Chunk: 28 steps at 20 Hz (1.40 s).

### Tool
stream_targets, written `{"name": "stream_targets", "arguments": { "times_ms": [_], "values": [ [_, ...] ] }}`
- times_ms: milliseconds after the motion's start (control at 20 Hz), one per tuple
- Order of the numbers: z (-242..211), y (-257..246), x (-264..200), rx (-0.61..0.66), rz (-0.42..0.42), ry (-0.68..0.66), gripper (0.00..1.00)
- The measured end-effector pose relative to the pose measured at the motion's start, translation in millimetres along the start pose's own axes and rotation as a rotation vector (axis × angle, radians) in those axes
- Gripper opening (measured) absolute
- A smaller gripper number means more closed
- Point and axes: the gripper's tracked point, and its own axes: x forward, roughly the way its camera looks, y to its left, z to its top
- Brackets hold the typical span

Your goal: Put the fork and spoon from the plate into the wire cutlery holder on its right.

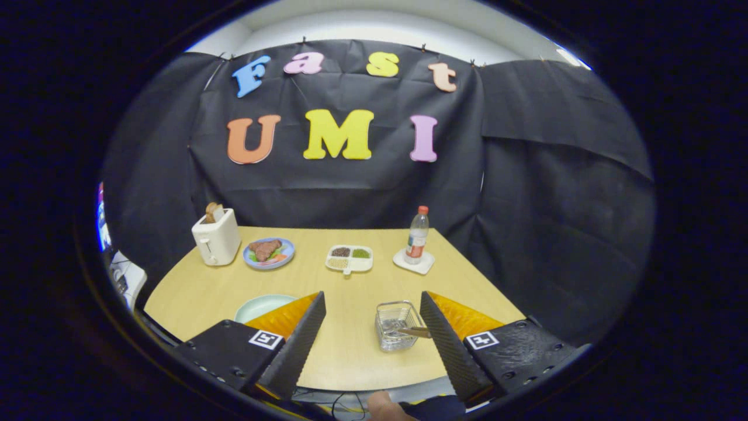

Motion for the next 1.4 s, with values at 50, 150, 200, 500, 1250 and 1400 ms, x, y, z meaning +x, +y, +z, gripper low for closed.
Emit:
{"name": "stream_targets", "arguments": {
  "times_ms": [50, 150, 200, 500, 1250, 1400],
  "values": [
    [1, 6, -16, -0.004, 0.011, -0.03, 0.97],
    [-2, 18, -45, 0.017, 0.051, -0.064, 0.96],
    [-7, 21, -60, 0.02, 0.07, -0.071, 0.96],
    [-11, 19, -118, -0.002, 0.07, -0.181, 0.96],
    [-46, 13, -165, 0.032, 0.143, -0.332, 0.96],
    [-50, 12, -164, 0.047, 0.155, -0.324, 0.96]
  ]
}}
